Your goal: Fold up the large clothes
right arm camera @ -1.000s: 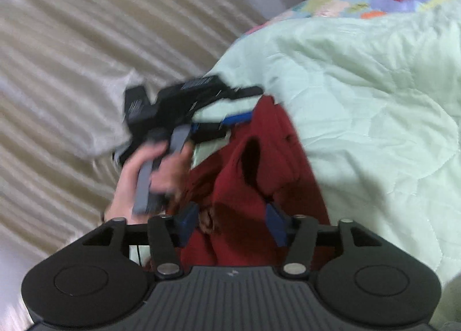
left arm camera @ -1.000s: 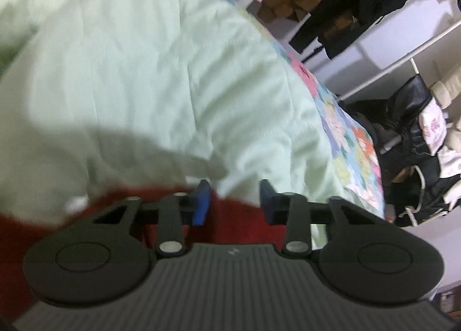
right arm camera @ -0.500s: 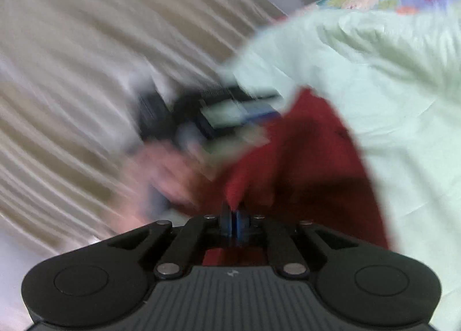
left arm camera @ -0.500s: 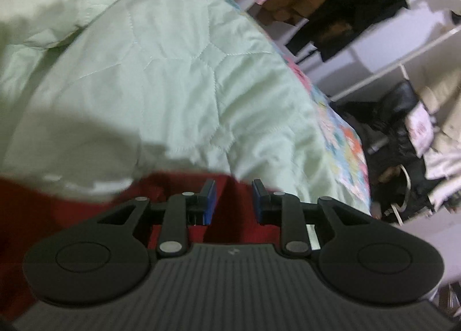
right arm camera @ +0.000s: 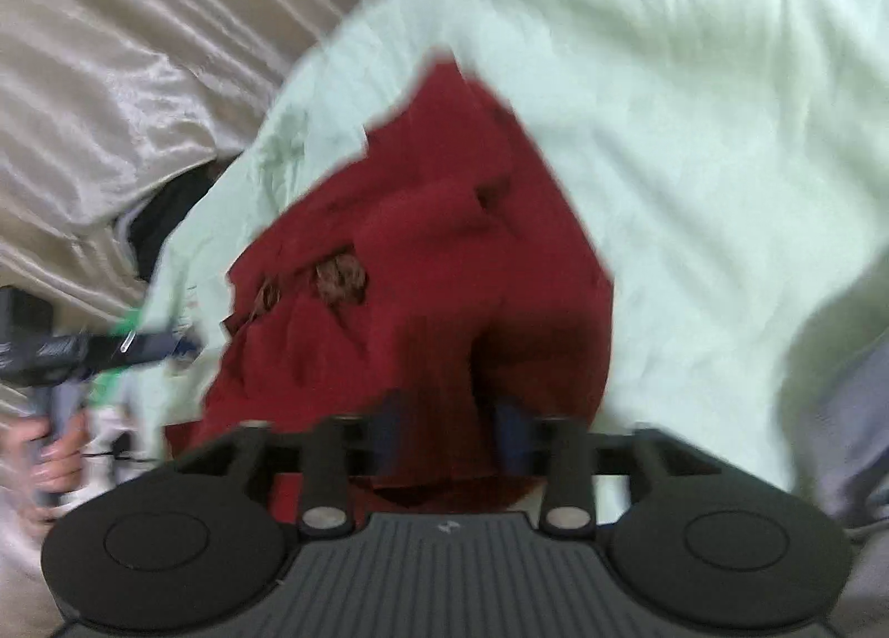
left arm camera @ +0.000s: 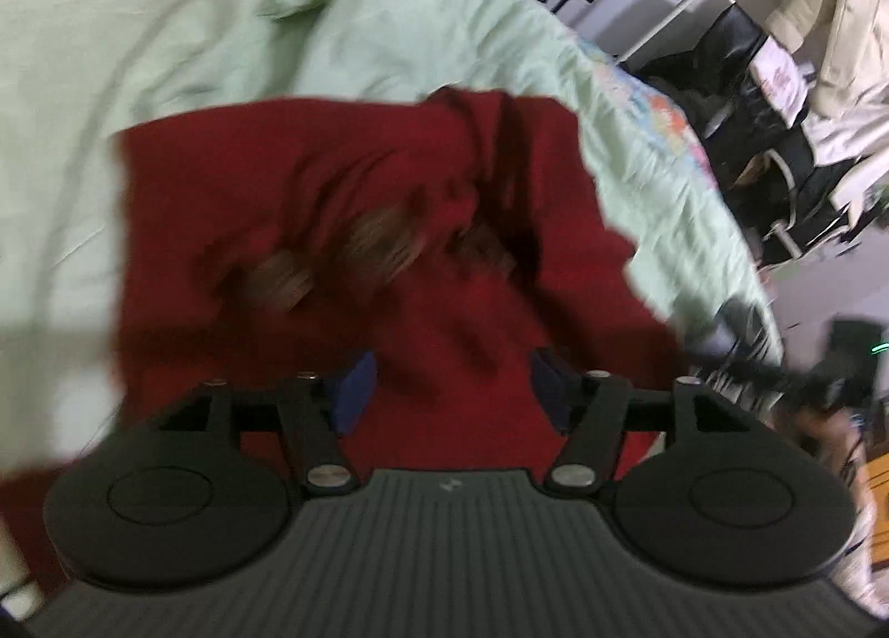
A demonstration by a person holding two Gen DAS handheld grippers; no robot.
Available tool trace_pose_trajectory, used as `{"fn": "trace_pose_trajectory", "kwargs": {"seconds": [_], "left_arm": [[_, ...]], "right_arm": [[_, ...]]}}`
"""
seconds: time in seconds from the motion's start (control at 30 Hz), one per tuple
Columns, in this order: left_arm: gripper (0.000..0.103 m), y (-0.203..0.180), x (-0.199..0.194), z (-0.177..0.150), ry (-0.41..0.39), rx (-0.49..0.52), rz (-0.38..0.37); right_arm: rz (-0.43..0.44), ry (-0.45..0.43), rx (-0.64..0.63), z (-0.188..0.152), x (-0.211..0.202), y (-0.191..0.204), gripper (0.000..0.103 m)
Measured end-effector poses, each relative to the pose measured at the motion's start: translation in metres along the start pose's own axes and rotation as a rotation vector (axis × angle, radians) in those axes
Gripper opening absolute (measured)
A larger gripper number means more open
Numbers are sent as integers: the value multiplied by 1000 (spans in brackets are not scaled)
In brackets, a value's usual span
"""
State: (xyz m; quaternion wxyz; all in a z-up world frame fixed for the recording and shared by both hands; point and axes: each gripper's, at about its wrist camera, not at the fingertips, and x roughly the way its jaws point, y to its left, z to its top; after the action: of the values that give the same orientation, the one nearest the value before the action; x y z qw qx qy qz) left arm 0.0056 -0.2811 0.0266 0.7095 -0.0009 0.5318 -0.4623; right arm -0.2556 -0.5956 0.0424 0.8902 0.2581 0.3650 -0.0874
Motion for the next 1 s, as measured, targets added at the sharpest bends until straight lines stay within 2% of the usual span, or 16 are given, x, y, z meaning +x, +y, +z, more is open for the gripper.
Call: {"fn": "trace_pose_trajectory", "kwargs": {"seconds": [0.07,0.13,0.17,0.23,0.37,0.47,0.53,0.57,0.63,0.7,0.77,0.87,0.93,0.97,1.0], "left_arm": [[72,24,-20,-24,-33,-72,29],[81,50,-35,-42,-55,-161,68],[83,64,-38,-47,-54,-213,124],[83,93,-43,-56,-42,-298,229],[83,141,-52,-72,-11,-424,315],[83,158,-53,-79,4,-430,386],[83,167,-52,-83,20,-435,387],[83,171,-53,-84,15,-443,364],[83,178,-56,-85,-1,-474,312],[83,183,-60,-85,-21,-495,279],[83,186,-63,-84,-43,-492,271],[83,185,-64,-84,-47,-471,285],[83,182,-63,-85,-36,-462,267],[83,180,-64,-84,-33,-463,256],[83,179,-64,-83,-36,-466,245]], "right_arm": [[22,-81,-173,-6,-13,33,51],[88,-89,-302,-12,-19,66,50],[123,-92,-368,-15,-21,84,50],[180,-78,-488,-22,-19,117,50],[201,-18,-687,-35,15,181,50],[203,48,-820,-50,48,219,50],[152,94,-895,-60,71,242,50],[125,107,-919,-64,79,249,49],[45,94,-956,-72,91,254,44],[7,52,-952,-78,94,252,44],[-11,40,-948,-79,95,249,44],[-9,79,-954,-79,107,246,43],[-11,103,-951,-79,117,249,28],[-22,102,-942,-77,118,252,11],[-10,93,-900,-72,114,252,8]]}}
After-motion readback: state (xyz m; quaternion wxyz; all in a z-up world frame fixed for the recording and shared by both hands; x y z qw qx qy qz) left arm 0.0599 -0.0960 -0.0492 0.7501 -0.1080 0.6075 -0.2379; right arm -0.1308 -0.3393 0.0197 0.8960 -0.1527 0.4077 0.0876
